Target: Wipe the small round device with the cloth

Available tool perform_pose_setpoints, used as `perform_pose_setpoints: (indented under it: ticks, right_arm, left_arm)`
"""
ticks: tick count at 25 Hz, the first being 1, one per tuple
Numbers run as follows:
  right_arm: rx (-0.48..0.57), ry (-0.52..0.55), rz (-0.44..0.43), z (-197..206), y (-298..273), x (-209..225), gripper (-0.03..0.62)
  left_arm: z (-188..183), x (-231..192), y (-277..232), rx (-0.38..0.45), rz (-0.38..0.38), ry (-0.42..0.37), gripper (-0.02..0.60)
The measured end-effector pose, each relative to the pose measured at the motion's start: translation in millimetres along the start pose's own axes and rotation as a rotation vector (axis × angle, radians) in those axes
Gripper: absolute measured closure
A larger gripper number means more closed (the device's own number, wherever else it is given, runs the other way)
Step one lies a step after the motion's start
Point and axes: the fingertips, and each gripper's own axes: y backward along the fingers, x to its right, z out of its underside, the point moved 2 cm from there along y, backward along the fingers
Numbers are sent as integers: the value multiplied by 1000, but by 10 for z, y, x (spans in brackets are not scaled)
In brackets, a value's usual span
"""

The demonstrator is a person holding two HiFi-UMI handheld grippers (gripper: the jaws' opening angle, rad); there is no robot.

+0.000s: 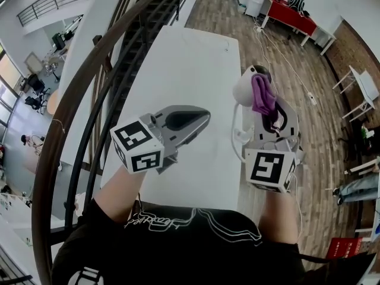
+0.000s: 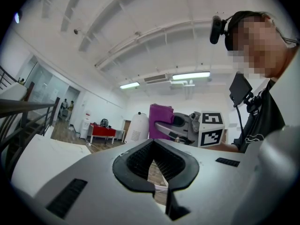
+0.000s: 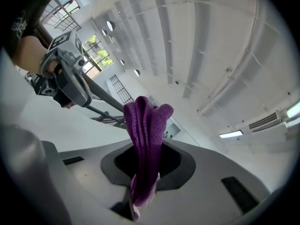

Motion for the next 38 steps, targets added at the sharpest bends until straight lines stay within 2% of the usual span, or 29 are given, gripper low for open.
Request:
perform_pose_setpoints:
  ticks: [6,11,22,26,33,36,38]
  right_arm:
    - [-53,67,-44,150,36,-269,533]
    - [-68,100,-79,274,40,-475,533]
    - [-77,53,-185,403,55,-813,533]
    - [-14,-103,-293,385,231,-887,533]
    - [198,-569,-510,514,744,-794,533]
    - [251,-743,-609,372,1018,-595,533]
    - [276,-818,-654,332,1231,-470,533]
  left_arm:
    - [70,76,61,1,-20,15,574]
    - [190,123,55,-11,-37,60,574]
    - [406,145,195,-52,-73,89,574]
    - [437,223,227,-53,-90,90,575]
    - [584,604,96,-11,-129,61,575]
    - [369,893,97,-4,-137,74,574]
    - [256,1120,70,0,-147,91,574]
